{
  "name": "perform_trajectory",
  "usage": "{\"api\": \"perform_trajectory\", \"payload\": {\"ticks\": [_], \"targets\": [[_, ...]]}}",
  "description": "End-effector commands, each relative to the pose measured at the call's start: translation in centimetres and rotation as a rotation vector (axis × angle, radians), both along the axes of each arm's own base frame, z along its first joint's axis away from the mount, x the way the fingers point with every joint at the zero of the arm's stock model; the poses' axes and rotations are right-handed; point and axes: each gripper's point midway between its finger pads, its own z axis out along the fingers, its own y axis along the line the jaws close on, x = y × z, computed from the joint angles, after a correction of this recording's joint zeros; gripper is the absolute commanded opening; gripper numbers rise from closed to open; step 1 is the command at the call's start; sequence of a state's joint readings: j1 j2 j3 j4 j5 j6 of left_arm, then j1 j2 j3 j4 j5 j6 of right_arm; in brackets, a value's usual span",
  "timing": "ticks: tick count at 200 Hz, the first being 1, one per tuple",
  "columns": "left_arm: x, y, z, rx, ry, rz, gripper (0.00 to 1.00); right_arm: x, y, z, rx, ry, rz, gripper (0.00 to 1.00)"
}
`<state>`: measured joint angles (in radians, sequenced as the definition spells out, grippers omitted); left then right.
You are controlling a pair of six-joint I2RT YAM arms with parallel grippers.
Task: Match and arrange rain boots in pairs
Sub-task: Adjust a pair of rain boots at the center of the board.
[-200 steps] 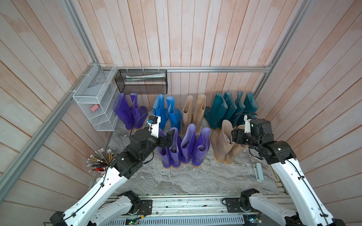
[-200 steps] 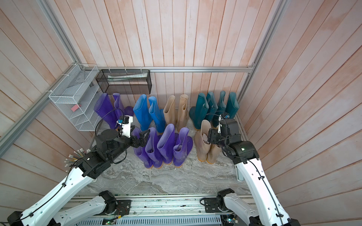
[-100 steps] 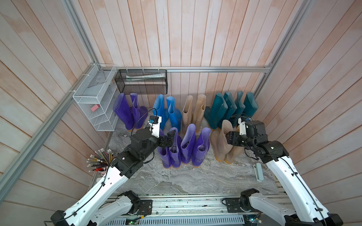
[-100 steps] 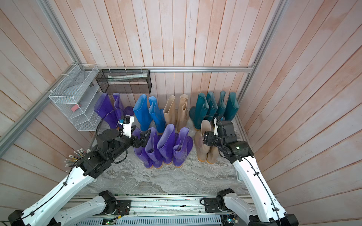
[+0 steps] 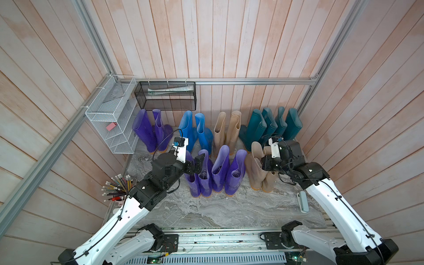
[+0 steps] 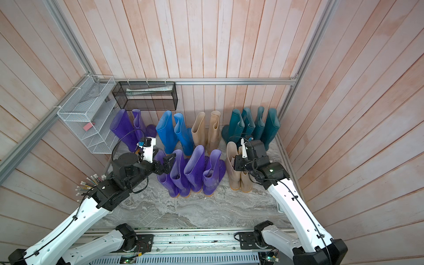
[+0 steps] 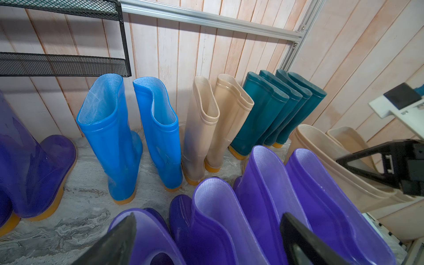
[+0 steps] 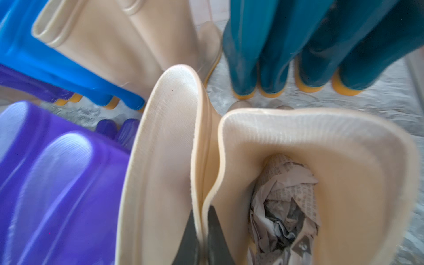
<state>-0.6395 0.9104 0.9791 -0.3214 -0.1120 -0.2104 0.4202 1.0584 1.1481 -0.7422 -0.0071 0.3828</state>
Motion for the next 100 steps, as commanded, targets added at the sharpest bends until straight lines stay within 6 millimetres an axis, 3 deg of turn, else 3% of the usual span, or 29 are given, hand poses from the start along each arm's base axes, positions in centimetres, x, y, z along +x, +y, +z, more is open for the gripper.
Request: {"api": "perform_trajectory", "payload": {"ticks": [1, 30, 59, 65, 76, 100], "targets": [[-0.1, 0.0, 0.4, -0.022, -0.011, -0.006, 1.0, -0.6, 1.8, 3.9, 0.116, -0.078, 0.052, 0.0], [-0.2, -0.1, 0.3, -0.027, -0.005, -0.012, 1.0, -1.3, 0.6, 4.1, 0.103, -0.09, 0.02, 0.0], [-0.3, -0.1, 0.3, -0.033, -0.004, -0.016, 1.0, -2.0, -0.8, 1.2, 0.072, -0.029, -0.012, 0.01], [-0.3, -0.1, 0.3, -0.03, -0.006, -0.014, 1.0, -2.2, -1.0, 1.0, 0.07, -0.031, -0.017, 0.06], [-0.3, 0.1, 0.2, -0.026, -0.009, -0.004, 1.0, -2.5, -1.3, 1.5, 0.065, -0.043, -0.023, 0.31], [-0.2, 0.9, 1.0, -0.007, -0.032, 0.028, 1.0, -2.5, -2.2, 4.1, 0.048, -0.11, -0.046, 0.55]]}}
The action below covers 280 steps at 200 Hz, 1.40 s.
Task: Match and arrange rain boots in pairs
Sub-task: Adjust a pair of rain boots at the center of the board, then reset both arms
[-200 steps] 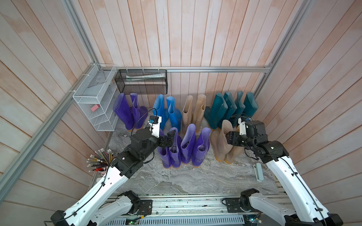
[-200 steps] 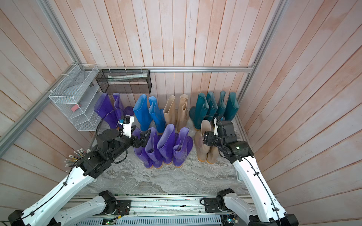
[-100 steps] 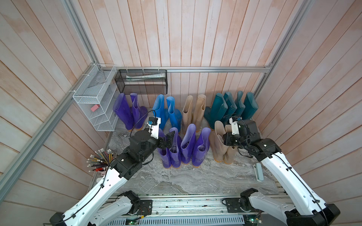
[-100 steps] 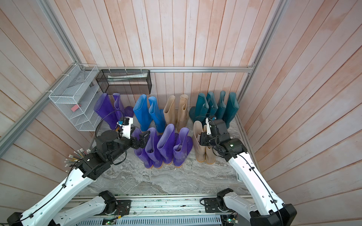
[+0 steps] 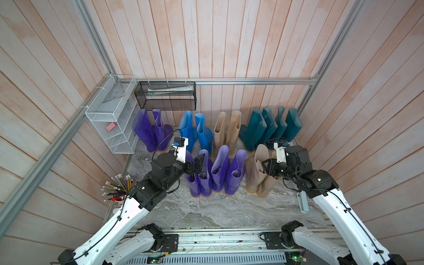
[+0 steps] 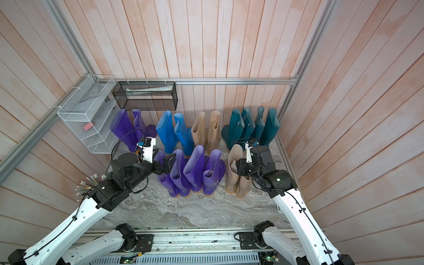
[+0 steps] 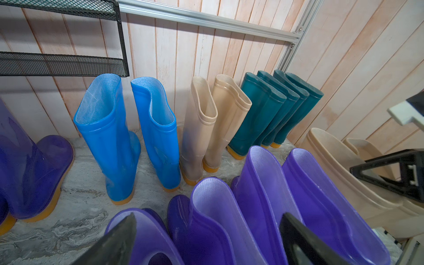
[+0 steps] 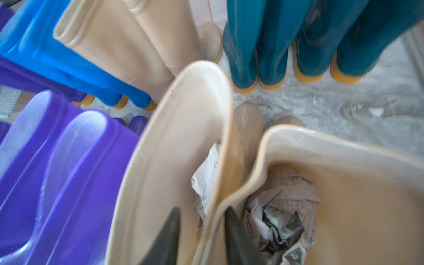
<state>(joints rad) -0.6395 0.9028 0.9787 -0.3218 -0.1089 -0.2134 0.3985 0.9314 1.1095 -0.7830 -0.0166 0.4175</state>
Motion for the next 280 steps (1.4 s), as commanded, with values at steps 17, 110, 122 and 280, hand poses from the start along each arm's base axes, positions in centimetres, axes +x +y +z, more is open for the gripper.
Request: {"api": "perform_trajectory", "payload": {"ticks": [17, 110, 122, 280], "targets": [[0.0, 2.0, 1.9, 0.0, -0.053, 0.082, 1.0, 0.2, -1.0, 5.7, -0.014, -0.15, -0.019, 0.96], [-3.0, 6.0, 6.6, 0.011, -0.227, 0.156, 1.0, -1.4, -10.1, 14.9, -0.202, -0.663, -0.405, 0.98], [-2.4, 7.7, 5.9, 0.036, -0.283, 0.258, 1.0, -2.2, -11.3, 15.9, -0.137, -0.76, -0.489, 0.98], [7.0, 20.2, -4.9, 0.03, -0.324, 0.633, 1.0, 4.9, -22.6, 0.2, -0.273, -0.834, -0.598, 0.98]]}}
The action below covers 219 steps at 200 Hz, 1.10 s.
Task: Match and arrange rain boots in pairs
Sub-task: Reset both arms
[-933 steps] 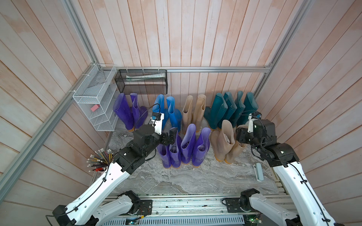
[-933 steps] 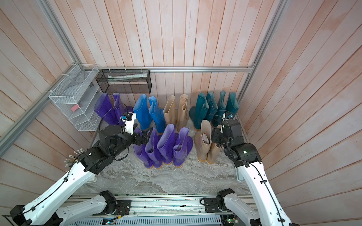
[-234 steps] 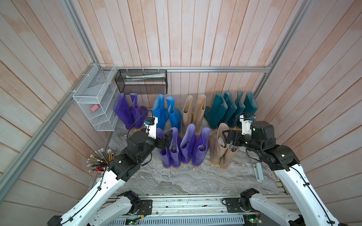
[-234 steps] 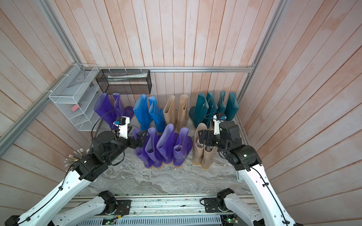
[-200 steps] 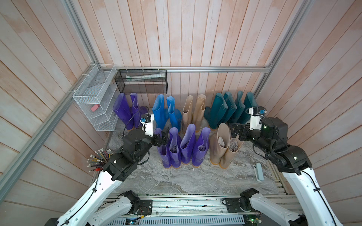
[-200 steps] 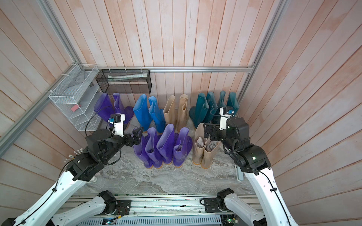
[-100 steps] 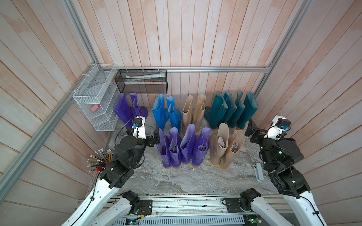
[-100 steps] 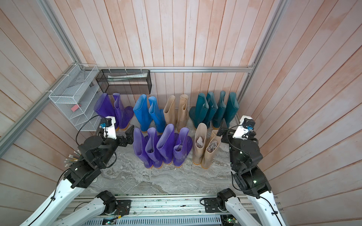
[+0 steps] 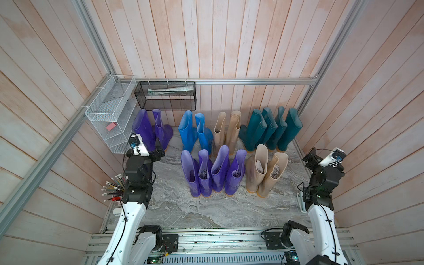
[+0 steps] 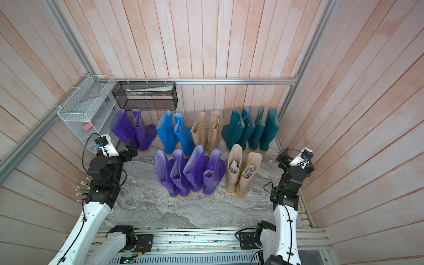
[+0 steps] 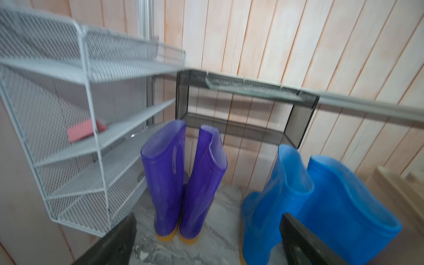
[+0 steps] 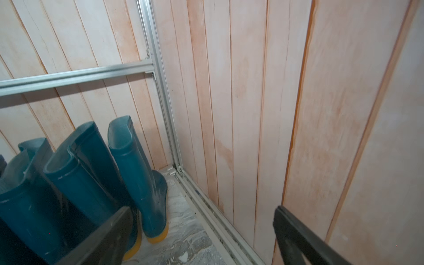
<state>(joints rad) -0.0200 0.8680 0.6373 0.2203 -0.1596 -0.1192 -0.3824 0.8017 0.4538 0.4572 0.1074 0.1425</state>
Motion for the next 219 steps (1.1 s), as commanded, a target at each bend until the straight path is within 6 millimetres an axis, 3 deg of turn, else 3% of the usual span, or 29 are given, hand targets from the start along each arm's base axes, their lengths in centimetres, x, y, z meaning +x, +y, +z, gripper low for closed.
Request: {"api": "perform_trajectory", "payload": {"ticks": [1, 45, 61, 86, 117, 134, 150, 170, 188, 207, 219], "targets": [[0.3, -0.3, -2.3, 0.034, -0.076, -0.019, 1.0, 0.9, 2.8, -1.2, -0.067, -0.074, 0.178, 0.98], [0.6, 0.3, -9.6, 0.101, -0.01, 0.013, 1.0, 1.4, 3.5, -7.8, 0.035, -0.048, 0.233, 0.98], [1.1, -0.1, -12.7, 0.084, 0.03, -0.019, 1.0, 1.9, 4.6, -8.9, 0.039, -0.065, 0.303, 0.98], [1.1, 0.1, -15.0, 0.06, 0.001, -0.036, 1.0, 3.2, 8.3, -8.6, -0.003, -0.088, 0.549, 0.98], [1.3, -0.9, -16.6, 0.092, -0.04, -0.112, 1.0, 3.7, 9.1, -8.6, -0.025, -0.07, 0.569, 0.98], [1.9, -0.5, -17.7, 0.064, 0.047, -0.099, 1.0, 3.8, 9.4, -8.8, 0.007, -0.063, 0.579, 0.98], [2.5, -0.8, -17.5, 0.079, 0.029, -0.117, 1.0, 3.7, 10.2, -10.5, 0.077, -0.006, 0.607, 0.98], [3.2, -1.6, -17.9, 0.088, 0.063, -0.167, 1.0, 4.0, 13.1, -12.7, -0.122, 0.09, 0.616, 0.98], [4.0, -2.0, -18.5, 0.093, 0.108, -0.2, 1.0, 4.3, 13.2, -12.3, -0.078, 0.03, 0.603, 0.98], [4.3, -2.0, -18.5, 0.091, 0.112, -0.198, 1.0, 4.8, 12.9, -14.5, -0.062, 0.06, 0.564, 0.98], [4.2, -2.0, -18.5, 0.09, 0.114, -0.198, 1.0, 3.9, 12.7, -13.3, -0.081, -0.02, 0.533, 0.98]]}}
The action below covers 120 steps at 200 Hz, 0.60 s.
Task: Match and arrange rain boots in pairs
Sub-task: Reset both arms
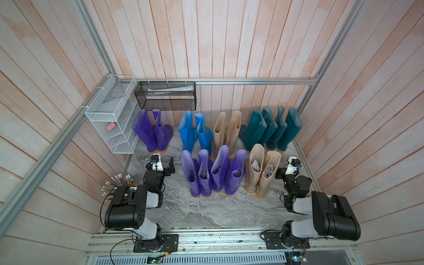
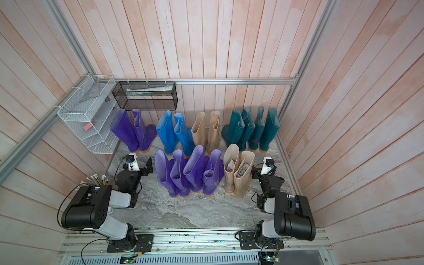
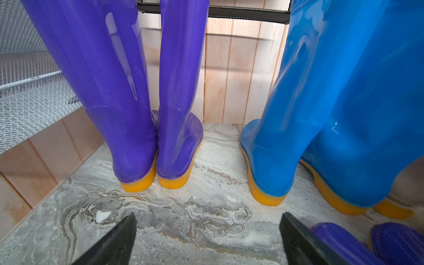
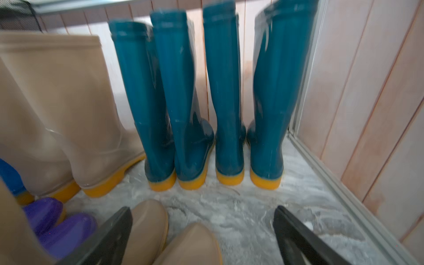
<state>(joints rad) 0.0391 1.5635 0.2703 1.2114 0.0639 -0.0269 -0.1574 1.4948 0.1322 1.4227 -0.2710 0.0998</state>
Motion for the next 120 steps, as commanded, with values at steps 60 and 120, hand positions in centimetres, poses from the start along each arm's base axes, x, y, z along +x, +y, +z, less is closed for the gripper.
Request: {"api": "perform_trajectory", "payload": {"ticks": [60, 120], "targets": [[0.1, -0.3, -0.8, 0.013, 0.036, -0.027, 1.0, 0.0, -3.2, -0.6, 0.023, -0.004, -0.23, 0.98], [0.1, -0.4, -0.7, 0.013, 0.034, -0.028, 1.0, 1.0, -3.3, -1.1, -0.004, 0.033, -0.287, 0.98]]}}
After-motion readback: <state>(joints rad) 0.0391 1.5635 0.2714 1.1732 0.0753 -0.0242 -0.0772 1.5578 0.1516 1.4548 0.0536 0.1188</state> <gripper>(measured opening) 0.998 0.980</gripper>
